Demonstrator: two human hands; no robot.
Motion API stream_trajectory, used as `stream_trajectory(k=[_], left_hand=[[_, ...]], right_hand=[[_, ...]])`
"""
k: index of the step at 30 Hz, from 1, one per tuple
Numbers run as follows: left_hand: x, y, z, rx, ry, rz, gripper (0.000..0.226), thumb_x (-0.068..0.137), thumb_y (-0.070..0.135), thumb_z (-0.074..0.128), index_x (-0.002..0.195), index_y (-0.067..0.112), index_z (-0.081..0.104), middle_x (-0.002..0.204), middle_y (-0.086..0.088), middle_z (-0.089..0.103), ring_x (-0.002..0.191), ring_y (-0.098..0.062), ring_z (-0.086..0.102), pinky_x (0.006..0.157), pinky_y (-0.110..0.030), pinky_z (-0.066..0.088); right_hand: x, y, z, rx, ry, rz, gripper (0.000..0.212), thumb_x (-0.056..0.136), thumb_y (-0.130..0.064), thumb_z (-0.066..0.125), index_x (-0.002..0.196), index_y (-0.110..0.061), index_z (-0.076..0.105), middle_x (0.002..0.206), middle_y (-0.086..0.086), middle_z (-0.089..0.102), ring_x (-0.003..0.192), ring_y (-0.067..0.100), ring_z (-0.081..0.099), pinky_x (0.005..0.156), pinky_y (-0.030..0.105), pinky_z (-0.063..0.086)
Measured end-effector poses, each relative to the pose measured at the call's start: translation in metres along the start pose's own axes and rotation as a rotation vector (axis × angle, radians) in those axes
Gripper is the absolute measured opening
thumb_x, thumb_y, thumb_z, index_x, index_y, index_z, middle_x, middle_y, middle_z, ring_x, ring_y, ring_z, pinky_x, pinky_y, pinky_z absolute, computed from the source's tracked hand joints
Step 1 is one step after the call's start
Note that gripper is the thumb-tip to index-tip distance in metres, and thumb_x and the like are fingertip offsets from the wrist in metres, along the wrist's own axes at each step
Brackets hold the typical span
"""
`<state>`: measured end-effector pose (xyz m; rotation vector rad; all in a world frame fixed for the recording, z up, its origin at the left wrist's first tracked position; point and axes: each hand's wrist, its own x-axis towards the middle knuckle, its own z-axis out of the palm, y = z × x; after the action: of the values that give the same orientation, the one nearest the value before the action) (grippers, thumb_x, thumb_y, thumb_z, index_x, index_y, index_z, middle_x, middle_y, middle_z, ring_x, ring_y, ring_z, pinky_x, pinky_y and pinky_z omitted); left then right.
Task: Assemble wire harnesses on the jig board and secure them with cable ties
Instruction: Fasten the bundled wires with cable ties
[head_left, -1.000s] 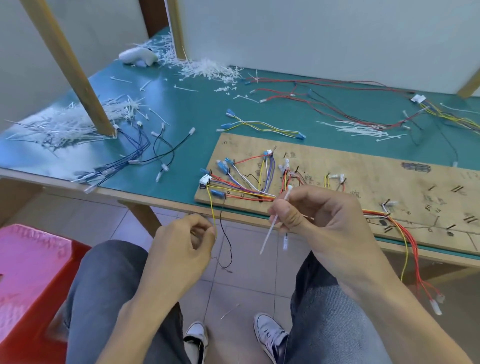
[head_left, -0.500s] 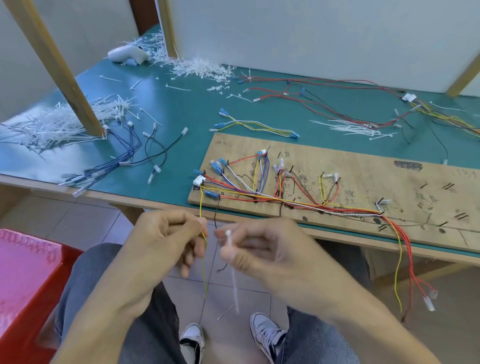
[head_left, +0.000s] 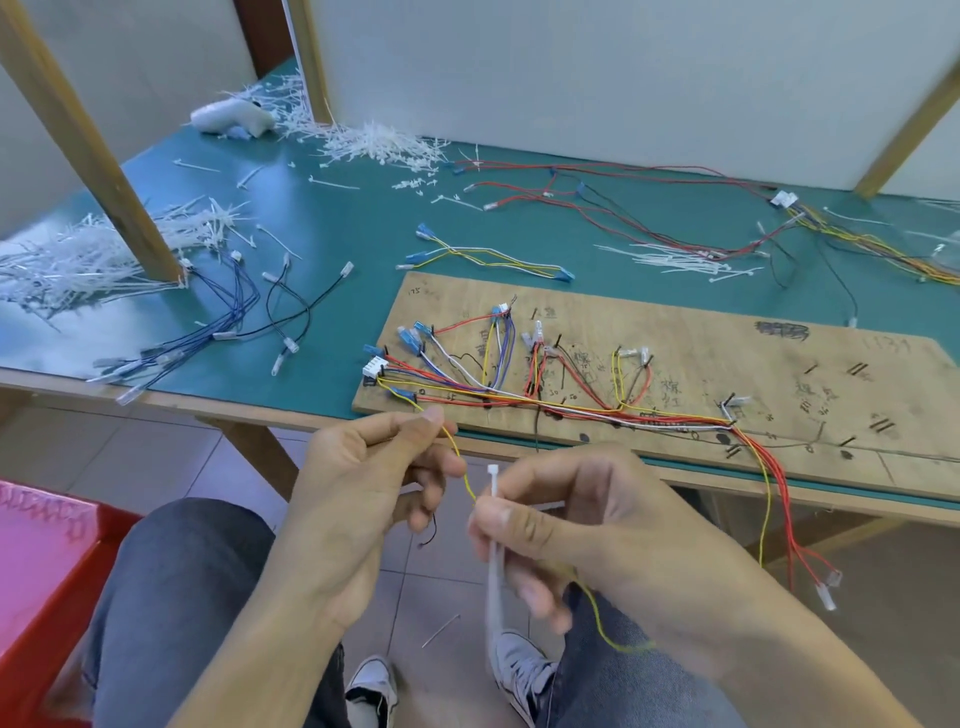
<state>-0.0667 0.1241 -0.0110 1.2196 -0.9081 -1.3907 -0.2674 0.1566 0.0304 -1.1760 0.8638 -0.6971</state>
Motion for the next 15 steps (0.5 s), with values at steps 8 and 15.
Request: stream_trajectory(k=[8, 15], left_hand=[[-0.018, -0.036, 0.017, 1.042, 0.162, 0.875, 0.038, 0.104, 0.035, 0.057, 0.141, 0.026, 0.06, 0.131, 0.012, 0.058, 0.122, -0.012, 0.052, 0.101, -0.027, 0.046], [-0.007, -0.047, 0.021, 1.316, 0.123, 0.796, 0.046, 0.108, 0.036, 0.045, 0.152, 0.024, 0.052, 0.156, 0.008, 0.045, 0.141, -0.021, 0.042, 0.105, -0.038, 0.04]], right_hand=[[0.0, -0.017, -0.061, -0.39, 0.333, -0.033, 0.026, 0.087, -0.039, 0.081, 0.086, -0.013, 0.082, 0.068, 0.012, 0.071, 0.06, 0.019, 0.057, 0.058, 0.026, 0.048], [0.008, -0.002, -0.071, -0.484, 0.447, -0.006, 0.016, 0.09, -0.04, 0.081, 0.086, -0.024, 0.081, 0.064, 0.01, 0.073, 0.055, 0.02, 0.065, 0.064, 0.038, 0.057]])
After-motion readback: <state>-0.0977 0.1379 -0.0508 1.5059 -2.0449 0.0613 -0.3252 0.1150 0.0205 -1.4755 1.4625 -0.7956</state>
